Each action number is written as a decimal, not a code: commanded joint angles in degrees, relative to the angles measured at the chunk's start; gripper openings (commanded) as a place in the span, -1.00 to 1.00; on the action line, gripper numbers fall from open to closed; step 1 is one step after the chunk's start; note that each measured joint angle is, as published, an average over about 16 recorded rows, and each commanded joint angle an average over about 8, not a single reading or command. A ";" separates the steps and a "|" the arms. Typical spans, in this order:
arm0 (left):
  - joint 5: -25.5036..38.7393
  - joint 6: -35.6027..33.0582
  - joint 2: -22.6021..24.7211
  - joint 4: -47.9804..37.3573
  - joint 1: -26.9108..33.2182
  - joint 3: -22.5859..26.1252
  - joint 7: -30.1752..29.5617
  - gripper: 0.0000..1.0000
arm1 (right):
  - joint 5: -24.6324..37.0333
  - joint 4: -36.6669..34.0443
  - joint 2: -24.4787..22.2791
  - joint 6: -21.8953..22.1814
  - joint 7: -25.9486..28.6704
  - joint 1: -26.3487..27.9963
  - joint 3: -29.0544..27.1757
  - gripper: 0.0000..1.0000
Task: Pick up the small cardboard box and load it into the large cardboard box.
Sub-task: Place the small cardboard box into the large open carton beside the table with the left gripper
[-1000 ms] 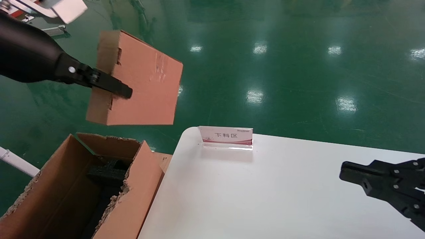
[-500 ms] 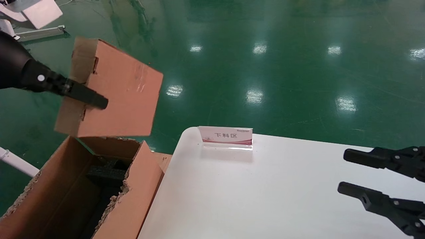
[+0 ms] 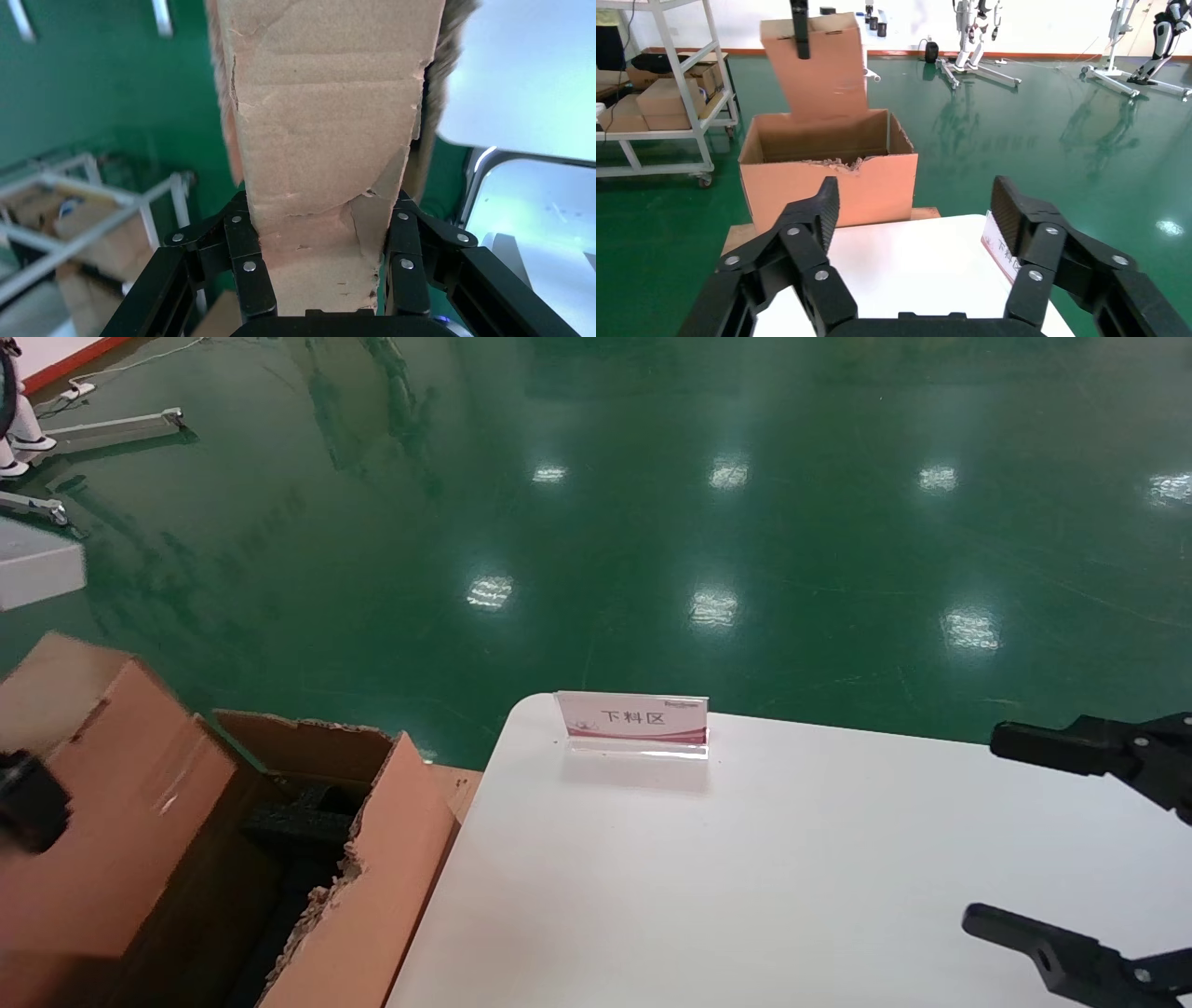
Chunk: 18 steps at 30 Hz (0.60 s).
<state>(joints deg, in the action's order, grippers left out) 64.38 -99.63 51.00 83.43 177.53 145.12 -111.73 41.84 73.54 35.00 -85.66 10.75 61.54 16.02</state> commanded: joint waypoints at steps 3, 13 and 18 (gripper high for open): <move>-0.98 -0.03 0.75 -0.72 1.20 4.96 0.19 -1.00 | 0.00 0.00 0.00 0.00 0.00 0.00 0.00 1.00; -1.08 0.02 -5.07 -5.10 2.04 8.64 9.02 -1.00 | 0.00 0.00 0.00 0.00 0.00 0.00 0.00 1.00; 0.29 0.78 -9.58 -6.76 1.67 9.09 14.66 -1.00 | 0.00 0.00 0.00 0.00 0.00 0.00 0.00 1.00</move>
<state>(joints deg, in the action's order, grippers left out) 64.85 -98.50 41.49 76.67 179.01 154.13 -97.47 41.84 73.54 35.00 -85.66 10.75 61.54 16.02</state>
